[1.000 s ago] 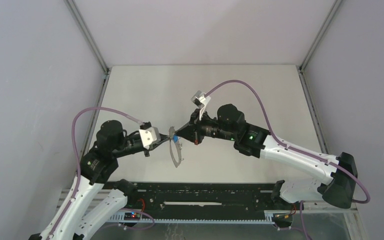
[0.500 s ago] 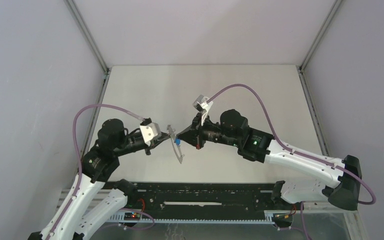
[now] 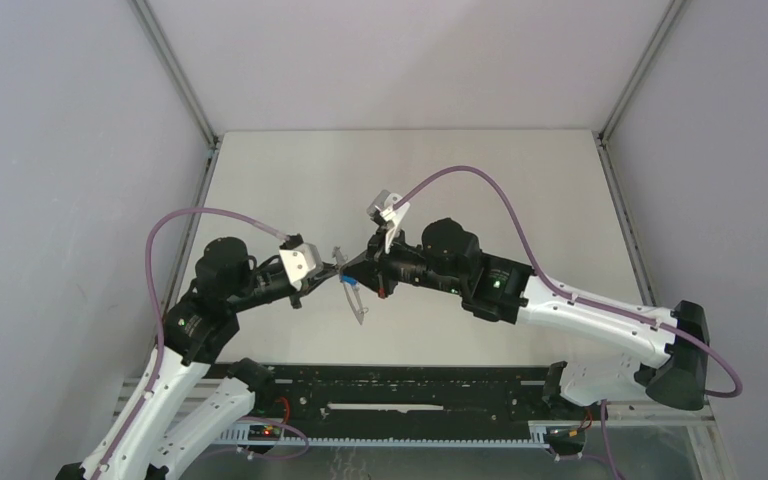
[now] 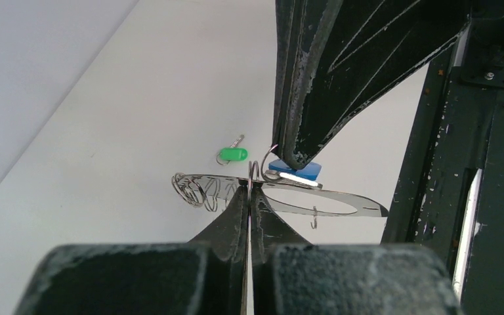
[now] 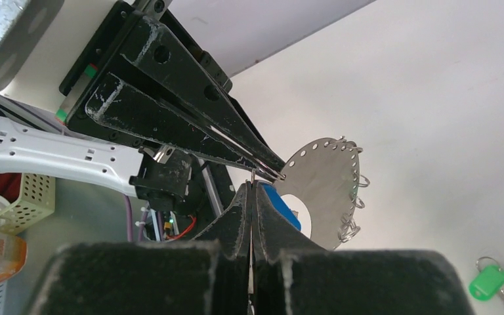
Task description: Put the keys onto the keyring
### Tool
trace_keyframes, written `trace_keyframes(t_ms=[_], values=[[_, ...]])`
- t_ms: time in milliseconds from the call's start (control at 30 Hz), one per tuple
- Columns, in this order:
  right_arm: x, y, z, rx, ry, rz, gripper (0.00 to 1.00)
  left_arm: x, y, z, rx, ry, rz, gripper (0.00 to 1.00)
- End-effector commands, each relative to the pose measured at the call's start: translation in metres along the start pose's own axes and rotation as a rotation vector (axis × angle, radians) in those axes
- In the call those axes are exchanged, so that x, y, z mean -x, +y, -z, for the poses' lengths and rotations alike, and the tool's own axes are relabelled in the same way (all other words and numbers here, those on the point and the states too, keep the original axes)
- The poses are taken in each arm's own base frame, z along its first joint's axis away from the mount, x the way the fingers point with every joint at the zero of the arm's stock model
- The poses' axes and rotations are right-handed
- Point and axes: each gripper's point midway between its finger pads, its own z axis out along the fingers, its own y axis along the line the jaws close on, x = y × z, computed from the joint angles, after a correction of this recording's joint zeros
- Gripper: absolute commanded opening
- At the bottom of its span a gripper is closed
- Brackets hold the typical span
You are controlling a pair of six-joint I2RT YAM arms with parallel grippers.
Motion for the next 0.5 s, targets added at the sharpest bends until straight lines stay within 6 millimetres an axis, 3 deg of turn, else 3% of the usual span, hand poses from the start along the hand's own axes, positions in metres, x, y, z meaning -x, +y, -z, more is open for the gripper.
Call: trace_keyframes(t_ms=[0, 467], values=[[0.0184, 0.0068, -0.0027, -0.004, -0.032, 0.048, 0.00, 0.0036, 0.0042, -0.0031, 0.017, -0.023, -0.014, 0.00], [0.0202, 0.0051, -0.0084, -0.027, -0.027, 0.045, 0.00, -0.0010, 0.0027, -0.0009, 0.015, -0.011, -0.046, 0.00]])
